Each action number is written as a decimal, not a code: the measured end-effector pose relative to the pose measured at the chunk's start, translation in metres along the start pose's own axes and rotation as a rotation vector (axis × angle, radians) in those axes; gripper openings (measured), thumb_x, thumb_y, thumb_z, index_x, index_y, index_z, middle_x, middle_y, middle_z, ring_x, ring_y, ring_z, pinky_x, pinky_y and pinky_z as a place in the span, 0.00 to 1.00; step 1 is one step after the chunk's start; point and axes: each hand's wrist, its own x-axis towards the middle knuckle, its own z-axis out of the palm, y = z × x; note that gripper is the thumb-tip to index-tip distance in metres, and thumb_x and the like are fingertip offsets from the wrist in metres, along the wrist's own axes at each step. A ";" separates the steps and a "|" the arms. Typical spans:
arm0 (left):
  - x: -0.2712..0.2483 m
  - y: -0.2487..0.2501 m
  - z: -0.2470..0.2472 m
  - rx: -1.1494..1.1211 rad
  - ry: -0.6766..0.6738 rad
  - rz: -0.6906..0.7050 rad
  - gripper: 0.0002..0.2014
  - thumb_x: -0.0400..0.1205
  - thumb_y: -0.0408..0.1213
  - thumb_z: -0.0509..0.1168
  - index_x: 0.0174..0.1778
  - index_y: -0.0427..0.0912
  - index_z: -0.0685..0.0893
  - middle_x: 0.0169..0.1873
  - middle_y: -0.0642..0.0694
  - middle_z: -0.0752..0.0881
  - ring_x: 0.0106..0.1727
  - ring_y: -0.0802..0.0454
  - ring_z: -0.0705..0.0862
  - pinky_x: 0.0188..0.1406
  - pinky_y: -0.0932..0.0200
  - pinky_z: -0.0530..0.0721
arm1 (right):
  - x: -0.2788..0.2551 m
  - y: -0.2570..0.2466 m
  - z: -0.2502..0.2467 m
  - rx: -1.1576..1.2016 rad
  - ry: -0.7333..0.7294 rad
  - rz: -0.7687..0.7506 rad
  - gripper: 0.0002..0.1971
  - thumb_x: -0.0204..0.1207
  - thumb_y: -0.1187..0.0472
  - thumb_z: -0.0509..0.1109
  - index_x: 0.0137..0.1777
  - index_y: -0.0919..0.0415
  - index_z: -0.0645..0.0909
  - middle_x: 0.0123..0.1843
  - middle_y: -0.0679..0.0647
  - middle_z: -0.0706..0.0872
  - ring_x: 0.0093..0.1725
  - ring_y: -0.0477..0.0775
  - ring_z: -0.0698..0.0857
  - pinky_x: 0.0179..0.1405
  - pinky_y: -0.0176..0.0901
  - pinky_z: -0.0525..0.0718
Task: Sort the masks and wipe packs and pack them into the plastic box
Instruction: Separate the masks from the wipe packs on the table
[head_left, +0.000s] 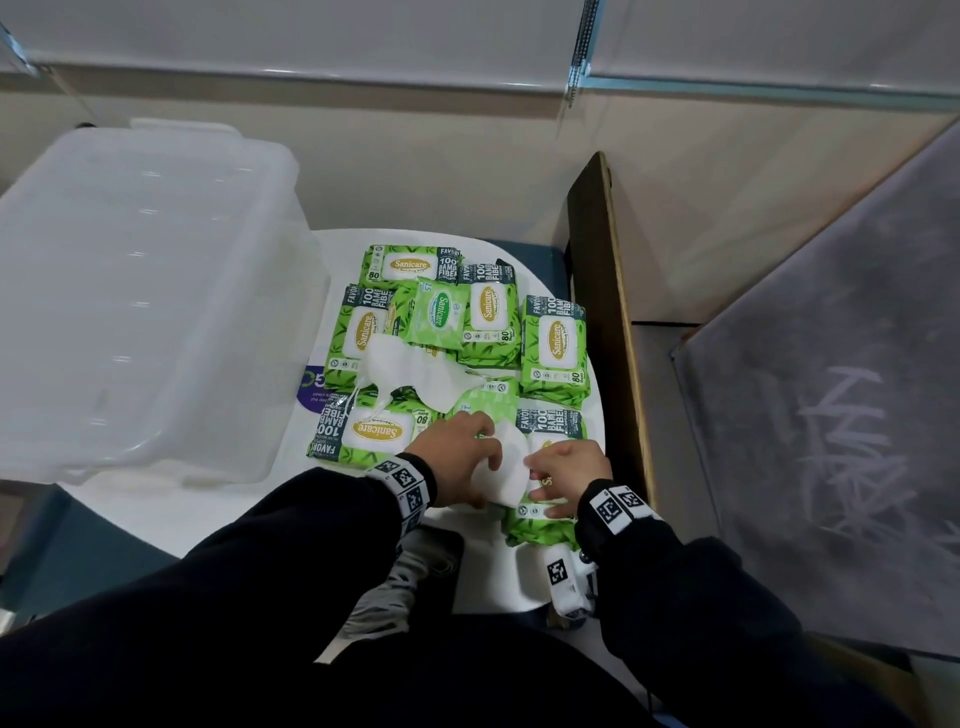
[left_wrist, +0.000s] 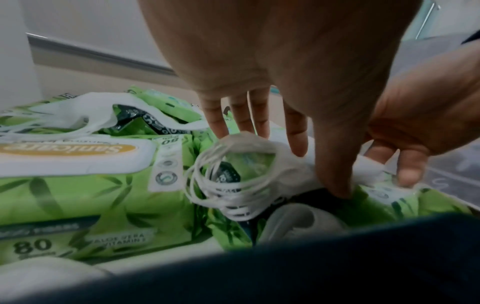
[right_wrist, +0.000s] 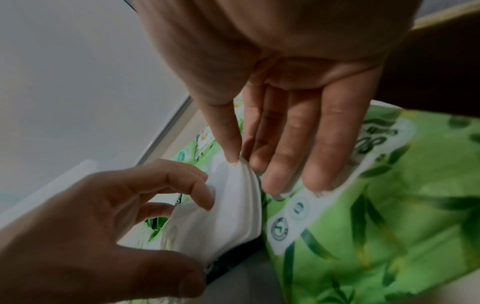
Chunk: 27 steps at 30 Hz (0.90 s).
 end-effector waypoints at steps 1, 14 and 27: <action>0.000 0.000 0.001 0.018 0.009 0.008 0.25 0.68 0.55 0.81 0.60 0.55 0.85 0.72 0.47 0.74 0.70 0.44 0.75 0.67 0.46 0.77 | 0.000 -0.001 0.001 0.003 0.001 0.005 0.04 0.74 0.62 0.80 0.42 0.61 0.88 0.34 0.56 0.89 0.31 0.60 0.91 0.30 0.50 0.86; 0.020 -0.038 -0.037 -0.249 0.126 -0.128 0.18 0.76 0.53 0.77 0.61 0.56 0.86 0.67 0.48 0.78 0.71 0.45 0.76 0.70 0.46 0.77 | 0.014 -0.037 0.014 0.080 0.092 0.015 0.04 0.73 0.70 0.79 0.41 0.66 0.87 0.32 0.63 0.85 0.23 0.57 0.80 0.26 0.46 0.80; 0.014 -0.102 -0.045 0.313 0.046 -0.162 0.22 0.81 0.46 0.64 0.73 0.57 0.81 0.64 0.46 0.83 0.65 0.41 0.78 0.62 0.44 0.76 | -0.034 -0.027 0.070 -1.104 -0.216 -0.508 0.13 0.72 0.42 0.80 0.55 0.42 0.91 0.51 0.44 0.92 0.51 0.49 0.88 0.48 0.41 0.84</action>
